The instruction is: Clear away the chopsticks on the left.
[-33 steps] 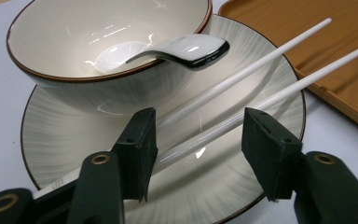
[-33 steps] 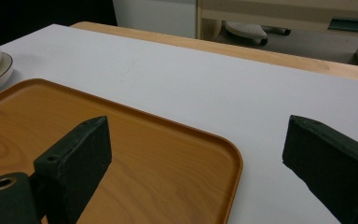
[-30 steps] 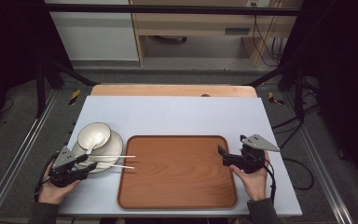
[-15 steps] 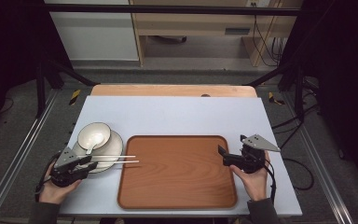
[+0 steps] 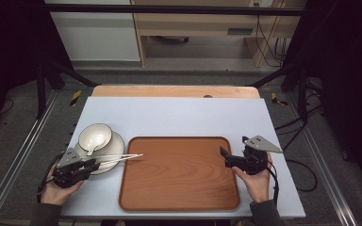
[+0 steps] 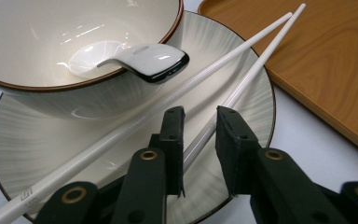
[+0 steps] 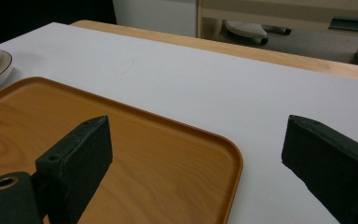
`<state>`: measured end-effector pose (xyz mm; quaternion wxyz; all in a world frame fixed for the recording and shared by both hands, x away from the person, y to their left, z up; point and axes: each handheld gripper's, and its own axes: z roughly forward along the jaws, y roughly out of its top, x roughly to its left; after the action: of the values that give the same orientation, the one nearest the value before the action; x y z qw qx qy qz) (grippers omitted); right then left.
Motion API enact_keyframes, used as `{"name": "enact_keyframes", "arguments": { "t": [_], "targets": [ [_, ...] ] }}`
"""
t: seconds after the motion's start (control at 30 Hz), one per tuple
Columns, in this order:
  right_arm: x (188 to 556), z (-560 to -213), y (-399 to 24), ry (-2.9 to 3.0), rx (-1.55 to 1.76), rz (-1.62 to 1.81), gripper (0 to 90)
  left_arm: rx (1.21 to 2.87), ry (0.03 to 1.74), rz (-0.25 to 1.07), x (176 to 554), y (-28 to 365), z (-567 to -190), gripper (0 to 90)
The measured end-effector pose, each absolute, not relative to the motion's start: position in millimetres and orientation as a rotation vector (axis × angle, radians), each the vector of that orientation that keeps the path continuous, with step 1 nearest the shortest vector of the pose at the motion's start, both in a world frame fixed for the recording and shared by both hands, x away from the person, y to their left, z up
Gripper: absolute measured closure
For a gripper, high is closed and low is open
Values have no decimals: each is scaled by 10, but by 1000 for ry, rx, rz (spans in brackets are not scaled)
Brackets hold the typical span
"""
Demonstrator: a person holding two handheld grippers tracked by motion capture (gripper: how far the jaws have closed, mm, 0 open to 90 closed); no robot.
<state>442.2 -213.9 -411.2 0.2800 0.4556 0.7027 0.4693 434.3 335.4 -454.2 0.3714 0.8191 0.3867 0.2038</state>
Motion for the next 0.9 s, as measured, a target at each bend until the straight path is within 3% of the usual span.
{"name": "enact_keyframes", "arguments": {
  "t": [0.13,0.3,0.77,0.9],
  "targets": [
    [4422,-4112,-2140,1883,1224,1260,86,2109,989,501,4364,3348,-4553,665],
    [4425,-4114,-2140,1884,1222,1260,87,2111,1000,491,4352,3343,-4542,747],
    [4424,-4112,-2156,1879,1223,1259,87,2129,1020,501,4332,3257,-4531,834],
    [4421,-4107,-2158,1876,1226,1265,87,2112,1049,490,4350,3250,-4530,795]
  ]
}}
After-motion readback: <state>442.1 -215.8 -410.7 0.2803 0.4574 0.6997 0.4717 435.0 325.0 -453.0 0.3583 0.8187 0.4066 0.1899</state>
